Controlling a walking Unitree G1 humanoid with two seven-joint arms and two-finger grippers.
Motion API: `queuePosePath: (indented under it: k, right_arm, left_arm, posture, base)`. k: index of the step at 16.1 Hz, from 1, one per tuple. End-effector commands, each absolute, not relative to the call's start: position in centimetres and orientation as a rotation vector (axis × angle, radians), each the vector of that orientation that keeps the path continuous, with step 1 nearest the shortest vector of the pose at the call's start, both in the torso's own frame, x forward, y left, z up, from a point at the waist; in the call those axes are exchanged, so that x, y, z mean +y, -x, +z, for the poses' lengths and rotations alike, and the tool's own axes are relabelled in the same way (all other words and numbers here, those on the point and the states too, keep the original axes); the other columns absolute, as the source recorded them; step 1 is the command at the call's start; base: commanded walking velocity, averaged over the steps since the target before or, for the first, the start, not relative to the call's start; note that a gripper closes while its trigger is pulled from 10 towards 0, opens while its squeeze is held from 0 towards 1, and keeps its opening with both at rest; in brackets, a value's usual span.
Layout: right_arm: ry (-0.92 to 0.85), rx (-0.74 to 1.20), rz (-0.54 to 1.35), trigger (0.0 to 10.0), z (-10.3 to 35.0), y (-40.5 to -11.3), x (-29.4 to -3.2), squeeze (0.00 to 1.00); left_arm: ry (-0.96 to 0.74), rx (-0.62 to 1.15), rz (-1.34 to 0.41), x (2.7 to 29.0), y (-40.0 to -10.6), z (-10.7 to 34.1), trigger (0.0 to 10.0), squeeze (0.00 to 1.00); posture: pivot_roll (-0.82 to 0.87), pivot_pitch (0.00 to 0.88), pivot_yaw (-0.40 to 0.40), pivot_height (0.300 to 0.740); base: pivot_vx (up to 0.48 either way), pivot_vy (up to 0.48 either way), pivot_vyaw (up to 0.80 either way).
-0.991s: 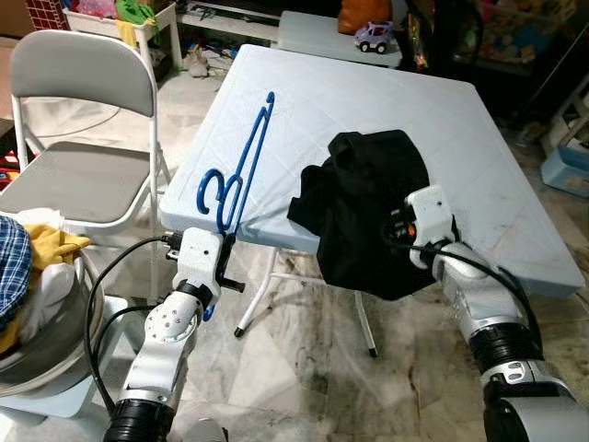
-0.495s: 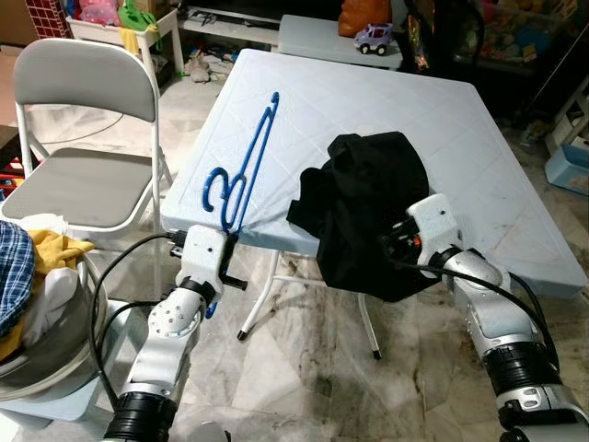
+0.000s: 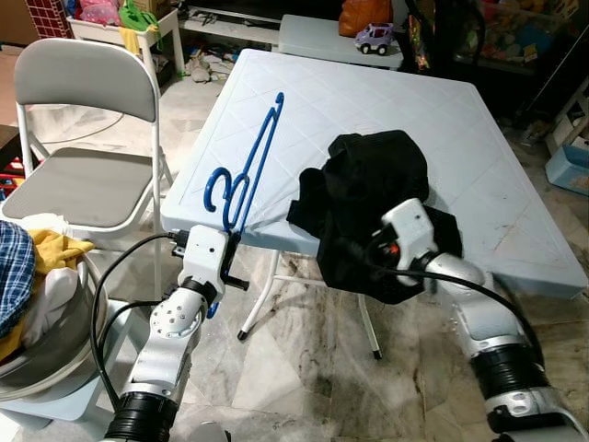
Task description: Hang hanger
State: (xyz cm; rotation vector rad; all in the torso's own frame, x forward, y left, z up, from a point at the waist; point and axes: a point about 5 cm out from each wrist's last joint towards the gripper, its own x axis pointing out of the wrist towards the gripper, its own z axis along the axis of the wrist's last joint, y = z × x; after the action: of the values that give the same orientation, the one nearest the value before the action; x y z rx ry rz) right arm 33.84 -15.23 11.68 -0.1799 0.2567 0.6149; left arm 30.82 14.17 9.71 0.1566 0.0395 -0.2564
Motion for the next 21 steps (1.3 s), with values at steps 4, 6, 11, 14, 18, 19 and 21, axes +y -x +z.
queuePosePath:
  k: [4,6,11,14,18,19,21]
  right_arm:
    - [0.255,0.394,0.531,10.0,9.1,-34.7,-15.0,0.00]
    - [0.303,0.404,0.471,0.0,8.9,-35.2,-14.8,0.00]
    - [0.276,0.390,0.404,0.0,9.2,-36.1,-14.9,0.00]
    - [0.185,0.375,0.396,0.0,9.4,-36.4,-14.9,0.00]
    - [0.033,0.223,0.309,0.0,11.5,-37.4,-15.6,0.00]
    - [0.011,0.214,0.285,0.0,11.7,-37.6,-15.9,0.00]
    - [0.014,0.217,0.274,0.0,11.8,-37.8,-16.0,0.00]
  left_arm:
    - [-0.167,0.049,-0.273,14.1,-30.4,9.5,10.0,0.00]
    - [-0.169,0.049,-0.263,14.3,-30.3,9.5,10.0,0.00]
    - [-0.167,0.049,-0.253,14.5,-30.1,9.6,10.0,0.00]
    - [-0.147,0.054,-0.268,14.3,-30.1,9.5,10.0,0.00]
    - [-0.140,0.049,-0.277,14.2,-30.1,9.7,10.0,0.00]
    - [-0.140,0.050,-0.277,14.2,-30.1,9.7,10.0,0.00]
    - [-0.140,0.052,-0.278,14.2,-30.1,9.7,10.0,0.00]
  posture:
    - [0.26,0.086,-0.111,0.740]
    - [0.27,0.091,-0.116,0.740]
    - [0.27,0.093,-0.123,0.740]
    - [0.27,0.092,-0.121,0.740]
    - [0.27,0.092,-0.120,0.740]
    - [0.27,0.093,-0.120,0.740]
    - [0.27,0.094,-0.119,0.740]
  base:
    - [0.000,0.000,0.00]
    - [0.000,0.000,0.00]
    - [0.000,0.000,0.00]
    - [0.000,0.000,0.00]
    - [0.000,0.000,0.00]
    - [0.000,0.000,0.00]
    - [0.000,0.000,0.00]
